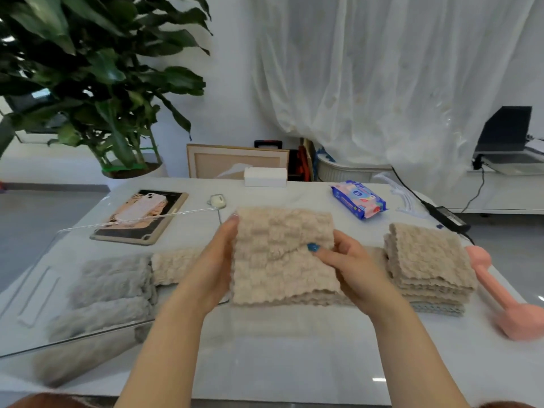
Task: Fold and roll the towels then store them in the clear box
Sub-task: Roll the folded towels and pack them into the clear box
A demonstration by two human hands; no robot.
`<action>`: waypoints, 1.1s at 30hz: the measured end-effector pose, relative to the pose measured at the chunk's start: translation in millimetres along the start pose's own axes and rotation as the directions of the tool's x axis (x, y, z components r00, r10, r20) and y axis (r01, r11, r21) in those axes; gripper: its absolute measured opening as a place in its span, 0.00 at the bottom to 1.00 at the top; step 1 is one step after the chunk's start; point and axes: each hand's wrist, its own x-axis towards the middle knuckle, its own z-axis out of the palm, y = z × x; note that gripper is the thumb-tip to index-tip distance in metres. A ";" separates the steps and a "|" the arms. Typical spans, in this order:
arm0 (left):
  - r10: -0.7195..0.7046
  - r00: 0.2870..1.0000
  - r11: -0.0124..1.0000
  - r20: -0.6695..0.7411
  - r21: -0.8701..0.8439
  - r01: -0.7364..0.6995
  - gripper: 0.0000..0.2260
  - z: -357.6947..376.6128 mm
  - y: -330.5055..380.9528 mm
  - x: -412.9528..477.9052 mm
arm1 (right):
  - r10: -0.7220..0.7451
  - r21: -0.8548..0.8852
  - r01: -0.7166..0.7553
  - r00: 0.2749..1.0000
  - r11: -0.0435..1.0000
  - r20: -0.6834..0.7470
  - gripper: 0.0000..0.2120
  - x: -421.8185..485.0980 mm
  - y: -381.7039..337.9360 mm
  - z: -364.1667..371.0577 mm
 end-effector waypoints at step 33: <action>-0.230 0.969 0.057 -0.090 0.993 0.106 0.15 -213.6 -15.9 70.0 | 0.627 -0.979 0.188 0.772 -0.073 0.102 0.13 169.7 105.8 200.4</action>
